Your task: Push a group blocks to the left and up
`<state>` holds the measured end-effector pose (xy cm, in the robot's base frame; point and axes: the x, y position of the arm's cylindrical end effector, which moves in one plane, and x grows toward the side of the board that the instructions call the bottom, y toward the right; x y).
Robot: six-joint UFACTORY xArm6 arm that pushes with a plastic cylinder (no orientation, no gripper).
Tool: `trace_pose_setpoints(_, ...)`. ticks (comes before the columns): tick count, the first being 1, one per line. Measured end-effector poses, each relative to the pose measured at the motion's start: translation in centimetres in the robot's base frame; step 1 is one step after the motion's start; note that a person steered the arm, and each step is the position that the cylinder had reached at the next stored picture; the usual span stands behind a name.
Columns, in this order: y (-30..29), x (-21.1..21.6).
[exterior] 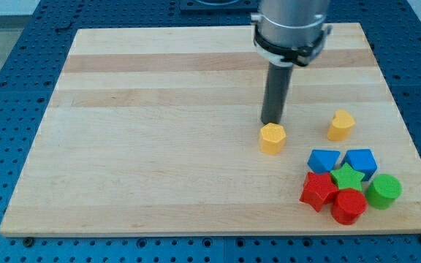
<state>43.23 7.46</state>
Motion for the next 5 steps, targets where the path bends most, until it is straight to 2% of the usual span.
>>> trace_pose_setpoints(1,0.2,-3.5)
trace_pose_setpoints(2,3.8,-3.2)
trace_pose_setpoints(5,20.0,3.2)
